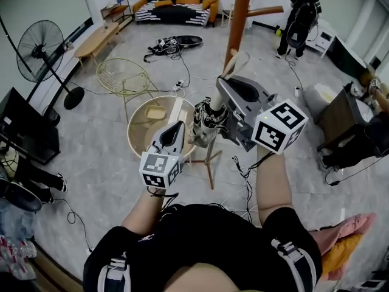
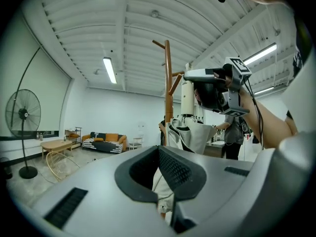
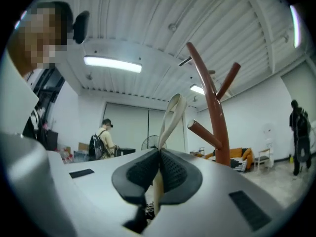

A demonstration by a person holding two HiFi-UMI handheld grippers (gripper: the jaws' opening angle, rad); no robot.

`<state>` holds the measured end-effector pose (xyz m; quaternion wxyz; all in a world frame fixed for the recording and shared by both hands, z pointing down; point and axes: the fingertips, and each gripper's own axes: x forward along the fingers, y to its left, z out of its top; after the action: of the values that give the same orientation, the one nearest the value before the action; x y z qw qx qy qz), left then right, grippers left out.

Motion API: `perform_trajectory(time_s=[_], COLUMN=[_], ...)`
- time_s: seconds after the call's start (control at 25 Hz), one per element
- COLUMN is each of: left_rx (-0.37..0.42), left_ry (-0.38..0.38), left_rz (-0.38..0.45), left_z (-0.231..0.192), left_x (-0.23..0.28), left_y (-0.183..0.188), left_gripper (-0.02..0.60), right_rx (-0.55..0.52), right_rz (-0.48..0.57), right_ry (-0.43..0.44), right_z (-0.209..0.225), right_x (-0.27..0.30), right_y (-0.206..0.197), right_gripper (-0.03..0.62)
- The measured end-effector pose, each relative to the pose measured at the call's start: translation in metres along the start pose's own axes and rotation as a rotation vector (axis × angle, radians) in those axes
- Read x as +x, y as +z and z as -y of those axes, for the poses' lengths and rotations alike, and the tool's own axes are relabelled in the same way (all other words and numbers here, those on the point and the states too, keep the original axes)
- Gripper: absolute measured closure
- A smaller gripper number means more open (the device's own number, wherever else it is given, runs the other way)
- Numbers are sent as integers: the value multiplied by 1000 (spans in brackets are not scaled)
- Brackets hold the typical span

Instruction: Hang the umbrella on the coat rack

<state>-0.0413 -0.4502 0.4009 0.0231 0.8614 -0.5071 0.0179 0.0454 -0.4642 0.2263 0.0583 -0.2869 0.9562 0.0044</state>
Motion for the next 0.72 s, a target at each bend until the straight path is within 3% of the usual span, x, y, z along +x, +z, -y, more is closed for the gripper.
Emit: perform_trajectory(time_s=[0.08, 0.28, 0.72], left_rx=[3, 4, -11], left_ry=[-4, -10, 1], left_rz=[-3, 3, -6], left_z=[-8, -25, -34], left_x=[5, 9, 22], left_y=[-1, -7, -1], left_gripper=[565, 565, 565], right_rx=[81, 154, 204], right_rz=[20, -7, -92], right_ry=[11, -39, -209], right_z=[6, 25, 80], right_x=[10, 34, 32], right_y=[0, -18, -52], right_gripper=[576, 576, 574])
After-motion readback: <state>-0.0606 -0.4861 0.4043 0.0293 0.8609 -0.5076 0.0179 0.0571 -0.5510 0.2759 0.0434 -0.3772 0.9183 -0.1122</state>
